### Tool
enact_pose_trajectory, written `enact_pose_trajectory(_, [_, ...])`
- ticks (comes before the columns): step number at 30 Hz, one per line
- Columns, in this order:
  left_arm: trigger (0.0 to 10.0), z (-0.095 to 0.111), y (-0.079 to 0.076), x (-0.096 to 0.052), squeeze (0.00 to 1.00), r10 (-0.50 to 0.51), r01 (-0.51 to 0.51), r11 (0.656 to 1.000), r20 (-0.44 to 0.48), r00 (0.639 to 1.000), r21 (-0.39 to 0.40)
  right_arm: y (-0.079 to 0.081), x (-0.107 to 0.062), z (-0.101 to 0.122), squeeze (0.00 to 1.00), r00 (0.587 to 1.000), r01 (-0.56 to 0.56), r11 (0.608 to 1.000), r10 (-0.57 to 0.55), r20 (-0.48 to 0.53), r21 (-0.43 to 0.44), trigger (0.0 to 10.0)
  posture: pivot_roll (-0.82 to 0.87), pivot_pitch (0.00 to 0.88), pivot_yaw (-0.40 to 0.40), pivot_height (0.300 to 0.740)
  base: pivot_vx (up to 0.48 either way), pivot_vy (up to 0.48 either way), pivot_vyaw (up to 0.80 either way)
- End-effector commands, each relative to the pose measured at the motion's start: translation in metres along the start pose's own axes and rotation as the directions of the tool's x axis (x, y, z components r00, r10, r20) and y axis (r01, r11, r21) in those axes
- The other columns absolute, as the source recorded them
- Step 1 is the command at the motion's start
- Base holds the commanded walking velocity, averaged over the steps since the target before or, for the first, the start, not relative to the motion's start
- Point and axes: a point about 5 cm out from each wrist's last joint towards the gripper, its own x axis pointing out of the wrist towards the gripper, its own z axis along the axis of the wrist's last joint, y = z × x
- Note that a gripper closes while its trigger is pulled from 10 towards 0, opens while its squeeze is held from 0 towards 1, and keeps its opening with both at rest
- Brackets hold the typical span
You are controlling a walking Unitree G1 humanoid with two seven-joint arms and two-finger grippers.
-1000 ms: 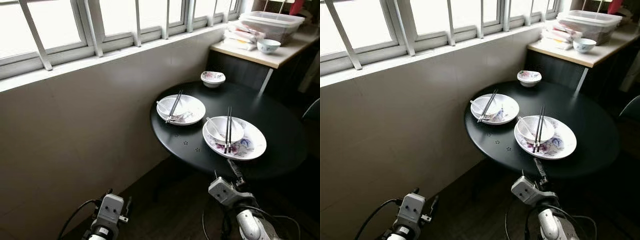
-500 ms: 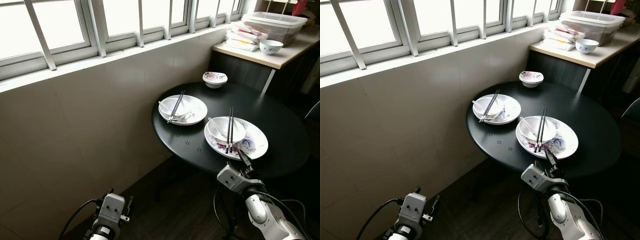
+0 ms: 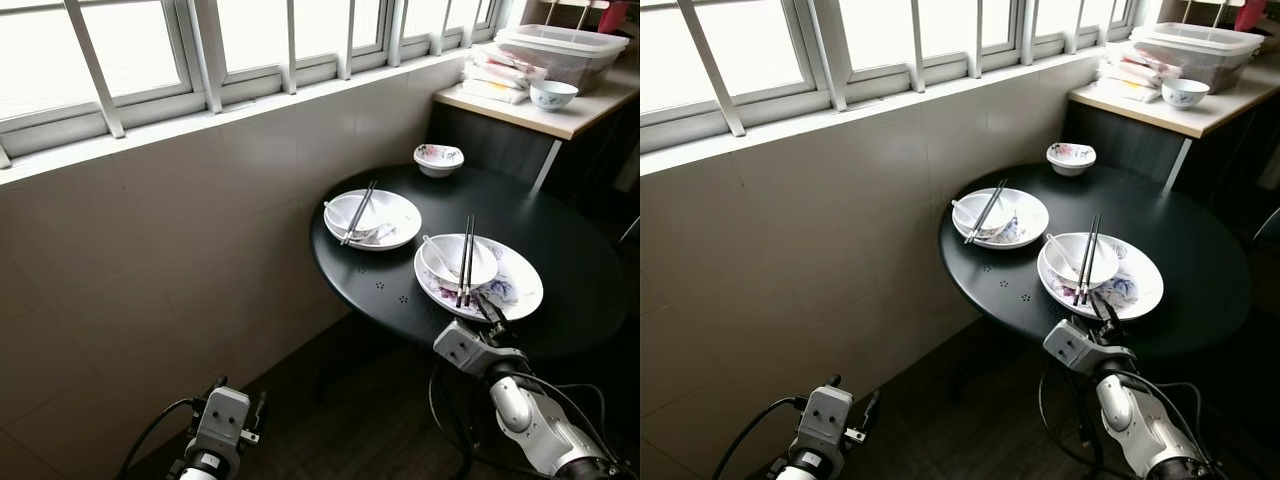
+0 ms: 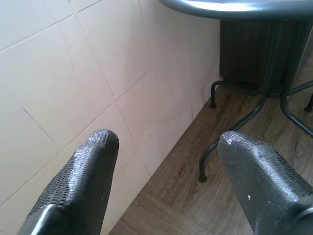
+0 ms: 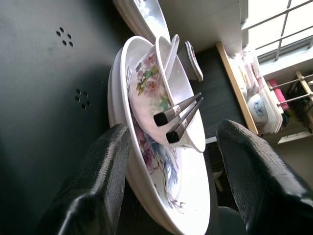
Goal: Kitchen organization
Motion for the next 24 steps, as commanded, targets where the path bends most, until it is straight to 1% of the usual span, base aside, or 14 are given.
enact_pose_trajectory(1, [10.0,-0.001,-0.001,0.001,0.0,0.001,-0.001,1.0,-0.009,1.0,-0.001,-0.001,0.003,0.003,0.0,1.0,-0.005,1.0,0.005,0.005,0.03,10.0,-0.04,0.0,0.011,0.74,0.0,0.0,0.0])
enact_pose_trajectory(3, [10.0,-0.001,-0.001,0.001,0.0,0.001,-0.001,1.0,-0.008,1.0,-0.002,0.001,0.004,0.004,0.0,1.0,-0.007,0.999,0.007,0.01,0.04,10.0,-0.03,0.0,0.01,0.74,0.0,0.0,0.0])
enact_pose_trajectory(6, [10.0,-0.001,-0.001,0.0,0.0,0.002,-0.002,1.0,-0.007,1.0,-0.002,-0.001,0.004,0.014,0.0,0.997,0.024,1.0,-0.025,0.079,0.004,10.0,-0.03,0.0,0.01,0.74,0.0,0.0,0.0])
enact_pose_trajectory(8, [10.0,-0.001,-0.001,0.0,0.0,0.003,-0.003,1.0,-0.007,1.0,-0.002,-0.003,0.004,0.019,0.0,0.992,0.057,0.998,-0.053,0.117,-0.037,10.0,-0.04,0.0,0.011,0.74,0.0,0.0,0.0])
enact_pose_trajectory(10, [10.0,-0.001,-0.001,0.0,0.0,0.003,-0.003,1.0,-0.007,1.0,-0.003,-0.008,0.004,0.025,0.0,0.98,0.13,0.99,-0.118,0.163,-0.059,10.0,-0.03,0.0,0.01,0.74,0.0,0.0,0.0])
enact_pose_trajectory(12, [10.0,-0.001,-0.001,0.0,0.0,0.002,-0.002,1.0,-0.007,1.0,-0.003,-0.008,0.001,0.033,0.0,0.968,0.154,0.987,-0.141,0.209,-0.045,10.0,-0.04,0.0,0.012,0.74,0.0,0.0,0.0])
enact_pose_trajectory(13, [10.0,-0.001,-0.001,0.0,0.0,0.002,-0.002,1.0,-0.007,1.0,-0.003,-0.008,0.001,0.033,0.0,0.968,0.154,0.987,-0.141,0.209,-0.045,10.0,-0.04,0.0,0.012,0.74,0.0,0.0,0.0])
enact_pose_trajectory(14, [10.0,-0.001,-0.001,0.0,0.0,0.001,-0.001,1.0,-0.007,1.0,-0.004,-0.004,-0.001,0.039,0.0,0.961,0.131,0.991,-0.126,0.245,-0.004,10.0,-0.04,0.0,0.012,0.74,0.0,0.0,0.0])
enact_pose_trajectory(15, [10.0,-0.001,0.0,0.0,0.0,0.0,0.0,1.0,-0.008,1.0,-0.004,0.007,-0.007,0.052,0.0,0.948,0.049,0.995,-0.074,0.311,0.087,10.0,-0.04,0.0,0.014,0.74,0.0,0.0,0.0])
enact_pose_trajectory(16, [10.0,-0.001,0.0,0.0,0.0,-0.001,0.001,1.0,-0.009,1.0,-0.004,0.018,-0.014,0.062,0.0,0.931,-0.048,0.985,-0.015,0.365,0.164,10.0,-0.04,0.0,0.015,0.74,0.0,0.0,0.0])
enact_pose_trajectory(17, [10.0,-0.001,0.0,0.0,0.0,-0.001,0.001,1.0,-0.009,1.0,-0.004,0.018,-0.014,0.062,0.0,0.931,-0.048,0.985,-0.015,0.365,0.164,10.0,-0.04,0.0,0.015,0.74,0.0,0.0,0.0])
enact_pose_trajectory(18, [10.0,-0.001,0.0,0.0,0.0,-0.001,0.001,1.0,-0.009,1.0,-0.005,0.022,-0.016,0.066,0.0,0.925,-0.08,0.979,0.004,0.38,0.185,10.0,-0.04,0.0,0.015,0.74,0.0,0.0,0.0])
enact_pose_trajectory(20, [10.0,-0.002,0.0,0.0,0.0,-0.003,0.003,1.0,-0.01,1.0,-0.005,0.031,-0.022,0.073,0.0,0.904,-0.171,0.957,0.057,0.423,0.236,10.0,-0.04,0.0,0.016,0.74,0.0,0.0,0.0])
enact_pose_trajectory(24, [10.0,-0.002,0.0,-0.001,0.0,-0.003,0.003,1.0,-0.011,1.0,-0.003,0.04,-0.032,0.082,0.0,0.879,-0.268,0.923,0.116,0.463,0.277,10.0,-0.04,0.0,0.017,0.74,0.0,0.0,0.0])
